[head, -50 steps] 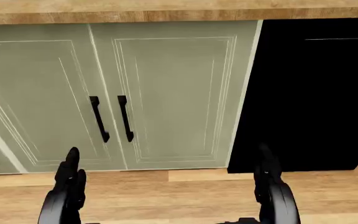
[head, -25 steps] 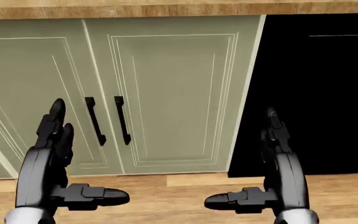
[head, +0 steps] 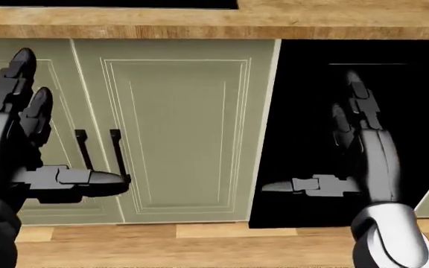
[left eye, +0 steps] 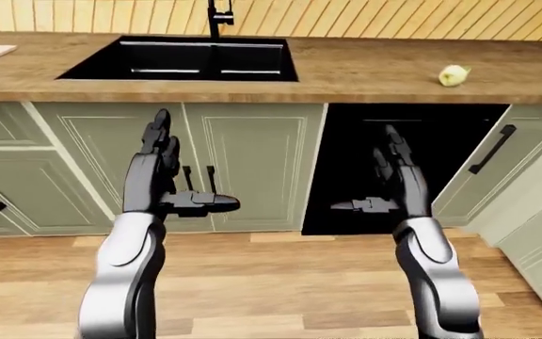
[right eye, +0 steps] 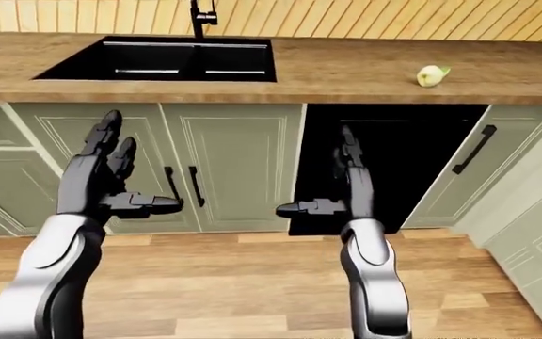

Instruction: Place the pear and the pickle on separate cutting boards.

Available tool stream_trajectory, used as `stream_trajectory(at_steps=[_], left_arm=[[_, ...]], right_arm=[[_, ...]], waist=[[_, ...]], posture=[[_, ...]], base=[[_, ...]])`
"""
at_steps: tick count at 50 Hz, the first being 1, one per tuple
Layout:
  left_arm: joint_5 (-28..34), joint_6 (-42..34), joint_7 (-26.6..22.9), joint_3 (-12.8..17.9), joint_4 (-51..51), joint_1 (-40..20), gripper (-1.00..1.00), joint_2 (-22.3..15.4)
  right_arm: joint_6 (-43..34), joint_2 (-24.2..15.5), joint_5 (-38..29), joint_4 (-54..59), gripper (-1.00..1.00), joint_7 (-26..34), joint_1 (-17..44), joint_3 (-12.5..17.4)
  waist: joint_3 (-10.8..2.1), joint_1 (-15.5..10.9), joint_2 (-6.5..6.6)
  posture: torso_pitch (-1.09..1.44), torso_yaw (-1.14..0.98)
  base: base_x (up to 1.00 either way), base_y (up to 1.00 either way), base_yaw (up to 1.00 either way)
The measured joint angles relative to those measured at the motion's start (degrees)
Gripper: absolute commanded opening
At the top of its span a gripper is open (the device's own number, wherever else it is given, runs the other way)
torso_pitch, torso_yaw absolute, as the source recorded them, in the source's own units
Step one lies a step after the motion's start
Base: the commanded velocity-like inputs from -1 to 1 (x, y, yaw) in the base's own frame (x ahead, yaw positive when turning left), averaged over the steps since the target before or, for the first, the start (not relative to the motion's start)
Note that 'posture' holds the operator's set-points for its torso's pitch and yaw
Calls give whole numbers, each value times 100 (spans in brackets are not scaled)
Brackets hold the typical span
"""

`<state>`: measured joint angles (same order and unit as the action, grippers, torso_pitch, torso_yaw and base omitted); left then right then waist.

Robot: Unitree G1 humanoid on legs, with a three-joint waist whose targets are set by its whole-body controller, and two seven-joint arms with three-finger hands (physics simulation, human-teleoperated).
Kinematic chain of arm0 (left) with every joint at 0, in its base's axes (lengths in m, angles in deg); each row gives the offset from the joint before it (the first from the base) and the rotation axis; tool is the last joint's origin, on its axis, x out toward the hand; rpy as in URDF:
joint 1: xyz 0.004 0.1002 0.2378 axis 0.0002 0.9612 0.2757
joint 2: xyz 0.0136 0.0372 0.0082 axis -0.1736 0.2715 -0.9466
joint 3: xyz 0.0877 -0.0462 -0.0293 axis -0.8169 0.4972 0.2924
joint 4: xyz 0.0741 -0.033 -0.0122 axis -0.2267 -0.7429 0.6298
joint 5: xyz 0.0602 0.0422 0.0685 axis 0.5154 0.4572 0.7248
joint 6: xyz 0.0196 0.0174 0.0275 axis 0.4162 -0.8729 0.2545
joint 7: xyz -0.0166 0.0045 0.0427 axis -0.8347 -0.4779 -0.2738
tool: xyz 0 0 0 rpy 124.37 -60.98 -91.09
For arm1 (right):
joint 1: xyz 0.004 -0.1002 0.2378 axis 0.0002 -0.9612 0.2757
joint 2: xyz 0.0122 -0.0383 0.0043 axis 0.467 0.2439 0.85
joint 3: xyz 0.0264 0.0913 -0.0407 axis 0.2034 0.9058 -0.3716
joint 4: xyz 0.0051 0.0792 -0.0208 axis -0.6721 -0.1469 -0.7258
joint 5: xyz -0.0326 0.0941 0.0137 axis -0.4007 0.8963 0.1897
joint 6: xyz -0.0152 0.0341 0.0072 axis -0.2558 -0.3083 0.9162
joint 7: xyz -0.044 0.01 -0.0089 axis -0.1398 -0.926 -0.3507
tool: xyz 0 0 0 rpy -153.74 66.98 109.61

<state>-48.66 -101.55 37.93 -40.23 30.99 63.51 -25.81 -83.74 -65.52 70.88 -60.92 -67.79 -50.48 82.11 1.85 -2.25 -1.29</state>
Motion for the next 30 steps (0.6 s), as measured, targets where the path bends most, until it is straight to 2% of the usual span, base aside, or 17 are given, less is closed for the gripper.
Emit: stream_trajectory(at_steps=[2, 3, 4, 6, 10, 12, 16, 17, 18, 21, 22, 24, 26, 27, 30], left_arm=[[13, 24, 5, 0, -39, -25, 100, -5], [14, 30, 6, -34, -34, -39, 100, 45], [2, 28, -3, -106, -36, -25, 100, 79], [-37, 11, -44, -228, -57, 0, 100, 94], [-36, -2, -61, -178, -9, -2, 100, 82], [-15, 29, -45, -135, 44, 0, 100, 79], [8, 87, -17, -105, 78, -4, 100, 77], [15, 98, -8, -82, 51, 17, 100, 67], [23, 85, 1, -75, -11, 55, 100, 83], [37, 8, 22, -75, -114, 90, 100, 86], [36, 6, 24, -77, -81, 63, 100, 80], [29, 61, 25, -74, 18, 20, 100, 71], [25, 133, 25, -72, 73, 7, 100, 67], [21, 163, 22, -92, 76, -13, 100, 91], [-45, 140, -39, -269, -59, 84, 100, 160]], right_arm=[[-37, -25, 35, -38, 100, 1, 29, 31], [-56, -74, 47, -52, 100, -11, 37, 85], [-75, -98, 49, -45, 100, -35, 25, 162], [-119, -117, 26, -40, 100, -105, -9, 273], [-202, -133, 86, -194, 100, -144, 59, 269], [-214, -144, 148, -267, 100, -135, 59, 265], [-203, -168, 220, -316, 100, -145, 65, 312], [-170, -130, 229, -274, 100, -145, 58, 285], [-158, -116, 241, -213, 100, -140, 14, 249], [-220, -104, 270, -87, 100, -130, -53, 196], [-215, -106, 273, -102, 100, -132, -42, 204], [-149, -102, 271, -182, 100, -137, -24, 212], [-61, -97, 272, -236, 100, -132, -24, 202], [-27, -120, 272, -247, 100, -131, -27, 218], [-7, -148, 244, -122, 100, -173, -135, 373]], waist=[[-60, 16, -247], [-77, 78, -246], [-31, 146, -203], [-12, 200, -207], [54, 161, 91], [89, 143, 192], [43, 112, 381], [72, 53, 307], [68, 30, 324], [-82, 49, 430], [-100, 49, 394], [-41, 16, 214], [-28, 23, -44], [-88, 86, -198], [-15, 184, -167]], posture=[[0, 0], [0, 0], [0, 0], [0, 0], [0, 0], [0, 0], [0, 0], [0, 0], [0, 0], [0, 0], [0, 0], [0, 0], [0, 0], [0, 0], [0, 0]], base=[[0, -69, 0], [0, -68, 0], [0, -68, 0], [0, -68, 0], [0, -68, 0], [0, -68, 0], [0, -65, 0], [0, -62, 0], [0, -62, 0], [0, -62, 0], [0, -62, 0], [0, -62, 0], [0, -63, 0], [0, -63, 0], [0, -63, 0]])
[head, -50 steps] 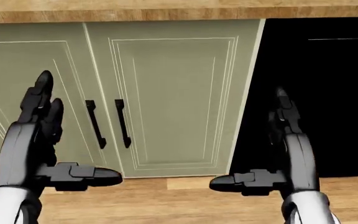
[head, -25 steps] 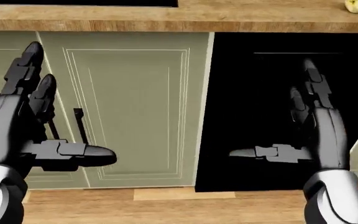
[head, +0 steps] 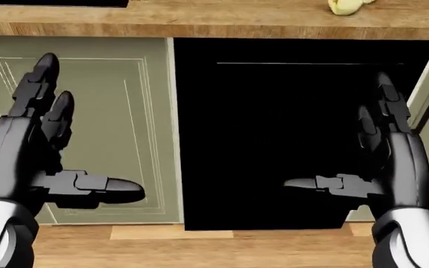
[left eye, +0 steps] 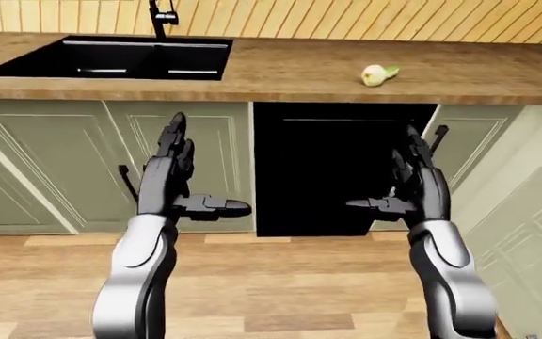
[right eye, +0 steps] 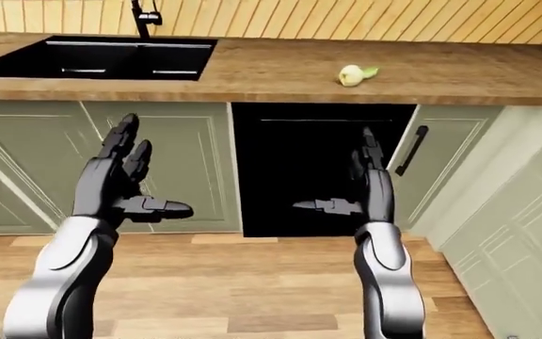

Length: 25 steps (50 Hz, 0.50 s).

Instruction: Place the pear and the pickle on separate cutting boards.

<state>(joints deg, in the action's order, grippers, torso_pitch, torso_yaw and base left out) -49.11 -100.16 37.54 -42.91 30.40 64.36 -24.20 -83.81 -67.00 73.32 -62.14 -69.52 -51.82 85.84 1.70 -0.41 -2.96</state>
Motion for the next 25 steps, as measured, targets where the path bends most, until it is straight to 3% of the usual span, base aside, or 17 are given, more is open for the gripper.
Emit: stream_trajectory(at_steps=[7, 12, 14, 18, 21, 24, 25], left_arm=[[1, -101, 36, 180, 94, -65, 100, -78], [-73, -96, 48, 205, 153, -114, 100, -85], [-109, -99, 63, 253, 117, -104, 100, -96], [-126, -242, 125, 289, 51, -57, 100, -120], [-142, -187, 140, 285, 141, -108, 100, -142], [-151, -176, 149, 300, 198, -123, 100, -162], [-155, -200, 151, 301, 213, -156, 100, -172]], right_arm=[[-66, 20, 68, -94, 100, -10, 12, -35], [-131, -8, 193, -168, 100, -41, 59, 8], [-112, 14, 218, -178, 100, -42, 68, -23], [-237, 8, 273, -138, 100, -31, 10, -71], [-172, -19, 288, -226, 100, -20, 25, -2], [-130, -24, 311, -307, 100, -21, 42, 24], [-152, -28, 339, -342, 100, -26, 50, 42]], waist=[[105, -69, 428], [21, -105, 560], [36, -174, 500], [-64, -141, 647], [-40, -156, 473], [-3, -176, 144], [-36, -151, -35]], posture=[[0, 0], [0, 0], [0, 0], [0, 0], [0, 0], [0, 0], [0, 0]], base=[[0, -59, 0], [0, -48, 0], [0, -48, 0], [0, -68, 0], [0, -71, 0], [0, -70, 0], [0, -71, 0]])
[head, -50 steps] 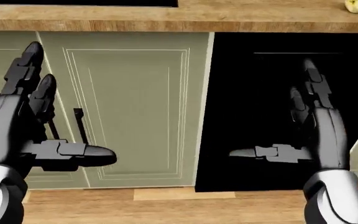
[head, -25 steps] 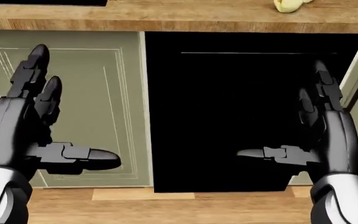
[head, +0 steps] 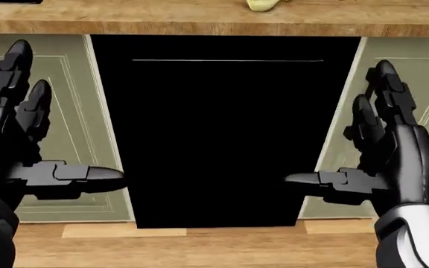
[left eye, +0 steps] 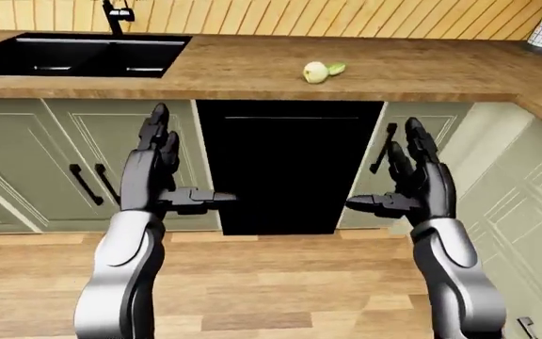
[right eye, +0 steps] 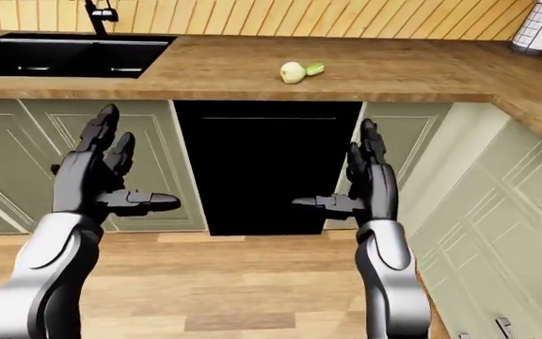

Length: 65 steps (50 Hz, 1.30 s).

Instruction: Place the pear and the pickle on separate cutting boards.

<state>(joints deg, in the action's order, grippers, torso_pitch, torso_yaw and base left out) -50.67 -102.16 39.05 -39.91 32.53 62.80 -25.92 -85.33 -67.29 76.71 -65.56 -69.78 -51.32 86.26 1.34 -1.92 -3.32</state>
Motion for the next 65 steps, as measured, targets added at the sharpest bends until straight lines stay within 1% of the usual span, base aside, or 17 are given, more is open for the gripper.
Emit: stream_trajectory(at_steps=[4, 9, 16, 21, 27, 28, 33, 37, 41, 45, 47, 48, 50, 53, 58, 62, 65], left_arm=[[-81, -137, -62, -179, -38, 1, 100, 50], [-69, -234, -43, -33, 39, -84, 100, -19], [-189, -289, 6, 107, 131, -308, 100, -156], [-260, -485, 44, 163, 52, -398, 100, -226], [-342, -476, 76, 248, 195, -521, 100, -327], [-348, -495, 90, 280, 175, -488, 100, -337], [-413, -709, 145, 382, 115, -652, 100, -470], [-544, -728, 115, 269, 137, -720, 100, -476], [-669, -870, 89, 219, 32, -920, 100, -567], [-635, -798, 151, 498, 144, -1014, 100, -706], [-617, -806, 207, 560, 120, -1174, 100, -777], [-623, -823, 224, 566, 71, -1196, 100, -807], [-639, -956, 247, 528, -68, -1160, 100, -809], [-674, -1084, 244, 452, -109, -1202, 100, -817], [-737, -996, 227, 442, 151, -1315, 100, -837], [-804, -1028, 200, 327, 137, -1172, 100, -746], [-809, -1080, 210, 365, 88, -1190, 100, -763]], right_arm=[[-146, -81, 55, 16, 100, -82, -60, 211], [-113, -83, 98, -20, 100, -88, -12, 148], [-136, -124, 63, 8, 100, -77, -17, 136], [-260, -150, 89, -124, 100, -73, 45, 167], [-297, -157, 46, -307, 100, -93, 151, 126], [-319, -121, 45, -322, 100, -84, 122, 75], [-587, -164, 281, -439, 100, -24, 215, 105], [-653, -354, 247, -522, 100, -58, 274, 303], [-817, -423, 236, -725, 100, -36, 357, 439], [-903, -475, 346, -837, 100, 9, 673, 281], [-944, -533, 382, -862, 100, -17, 790, 279], [-970, -512, 386, -843, 100, -41, 788, 283], [-1117, -554, 390, -768, 100, -82, 748, 286], [-1274, -628, 378, -797, 100, -131, 774, 384], [-1298, -685, 401, -1132, 100, -177, 881, 468], [-1278, -727, 410, -989, 100, -197, 785, 608], [-1294, -753, 385, -943, 100, -223, 819, 595]], waist=[[45, 184, -10], [37, 117, 203], [81, 88, 319], [55, 87, 163], [87, 14, 414], [116, -26, 306], [114, -68, 143], [186, 84, 224], [57, 168, 393], [20, 152, 456], [-30, 253, 578], [44, 219, 473], [183, 142, 478], [225, 101, 384], [205, 31, -58], [159, 106, -53], [138, 139, 72]], posture=[[0, 0], [0, 0], [0, 0], [0, 0], [0, 0], [0, 0], [0, 0], [0, 0], [0, 0], [0, 0], [0, 0], [0, 0], [0, 0], [0, 0], [0, 0], [0, 0], [0, 0]], base=[[0, -63, 0], [0, -41, 0], [2, -39, 0], [7, -22, 0], [9, -41, 0], [0, 0, 0], [0, 0, 0], [0, 0, 11], [0, 0, 100], [0, 11, 25], [5, 0, 0], [25, 0, 0], [31, 0, 0], [47, 0, 0], [56, 0, 0], [56, 0, 0], [56, 0, 0]])
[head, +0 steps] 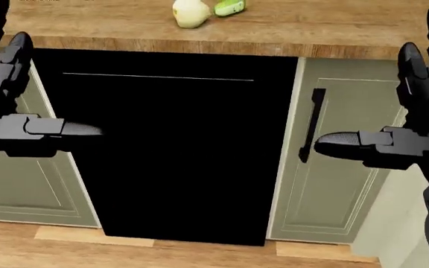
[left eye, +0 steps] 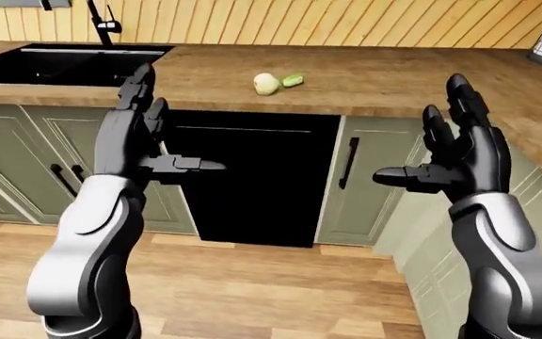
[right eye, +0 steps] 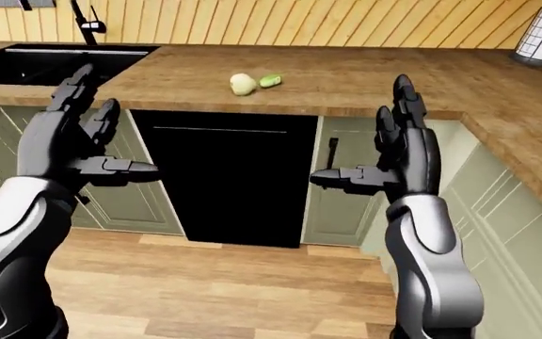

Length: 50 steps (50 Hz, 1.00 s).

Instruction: Place the pear and the pickle on separate cutting boards.

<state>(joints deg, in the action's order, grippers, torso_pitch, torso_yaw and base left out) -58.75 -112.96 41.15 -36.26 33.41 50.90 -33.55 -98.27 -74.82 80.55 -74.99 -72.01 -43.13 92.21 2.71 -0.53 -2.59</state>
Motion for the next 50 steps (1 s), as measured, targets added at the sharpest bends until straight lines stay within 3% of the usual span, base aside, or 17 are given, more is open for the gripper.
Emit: stream_trajectory(at_steps=[7, 8, 9, 10, 12, 15, 18, 20, 22, 24, 25, 28, 34, 37, 40, 43, 50], left_arm=[[-23, 35, 7, 15, 87, -119, 100, -37], [-28, 41, 7, 38, 84, -127, 100, -62], [-28, 30, 13, 75, 53, -97, 100, -72], [-21, -9, 26, 109, 2, -58, 100, -72], [-1, -119, 68, 171, -45, -34, 100, -100], [-15, -124, 94, 187, 54, -120, 100, -139], [-53, -28, 88, 195, 155, -161, 100, -160], [-66, -35, 97, 199, 152, -168, 100, -168], [-74, -59, 109, 189, 132, -195, 100, -178], [-91, -52, 97, 103, 76, -101, 100, -95], [-118, -89, 76, 38, 19, -78, 100, -83], [-178, -224, 53, 40, 14, -107, 100, -116], [-190, -148, 99, 160, 233, -289, 100, -202], [-216, -141, 109, 135, 229, -316, 100, -209], [-197, -191, 138, 180, 115, -178, 100, -201], [-158, -263, 172, 194, 44, -150, 100, -203], [-151, -140, 156, 189, 182, -201, 100, -220]], right_arm=[[-26, -12, -2, -82, 100, 1, 58, -40], [-40, 6, 4, -103, 100, -2, 84, -50], [-58, 41, 14, -97, 100, 2, 66, -93], [-84, 55, 29, -75, 100, 13, 37, -146], [-117, 76, 51, -42, 100, 43, -2, -221], [-101, 78, 57, -89, 100, 47, 31, -180], [-4, 60, 75, -194, 100, 39, 82, -108], [24, 51, 95, -209, 100, 35, 96, -101], [0, 37, 128, -215, 100, 23, 109, -94], [-17, 33, 137, -125, 100, 3, 47, -56], [-54, 36, 131, -85, 100, -20, -10, -22], [-137, 17, 119, -39, 100, -75, 13, -10], [-8, -4, 165, -193, 100, -76, 82, -24], [-9, -21, 172, -154, 100, -97, 112, -12], [-60, 53, 204, -68, 100, -84, 32, -129], [-104, 51, 233, -13, 100, -50, -25, -143], [87, 37, 206, -137, 100, -44, -27, -45]], waist=[[-78, 162, 489], [-51, 131, 529], [63, 65, 472], [156, 38, 513], [114, -14, 579], [-4, -43, 511], [-60, -107, 356], [-65, -146, 221], [-90, -108, -3], [78, -20, 34], [120, 16, -12], [35, 76, -4], [-53, 137, 329], [-107, 154, 605], [15, 35, 589], [-43, -14, 576], [-75, -118, 148]], posture=[[0, 0], [0, 0], [0, 0], [0, 0], [0, 0], [0, 0], [0, 0], [0, 0], [0, 0], [0, 0], [0, 0], [0, 0], [0, 0], [0, 0], [0, 0], [0, 0], [0, 0]], base=[[56, 0, 0], [56, 0, 0], [56, 0, 0], [55, 0, 0], [56, 0, 0], [46, 0, 0], [37, 0, 0], [36, 0, 0], [34, 0, 0], [33, 0, 0], [33, 0, 0], [33, 0, 0], [32, 0, 0], [30, 0, 0], [31, 0, 0], [31, 0, 0], [31, 0, 0]])
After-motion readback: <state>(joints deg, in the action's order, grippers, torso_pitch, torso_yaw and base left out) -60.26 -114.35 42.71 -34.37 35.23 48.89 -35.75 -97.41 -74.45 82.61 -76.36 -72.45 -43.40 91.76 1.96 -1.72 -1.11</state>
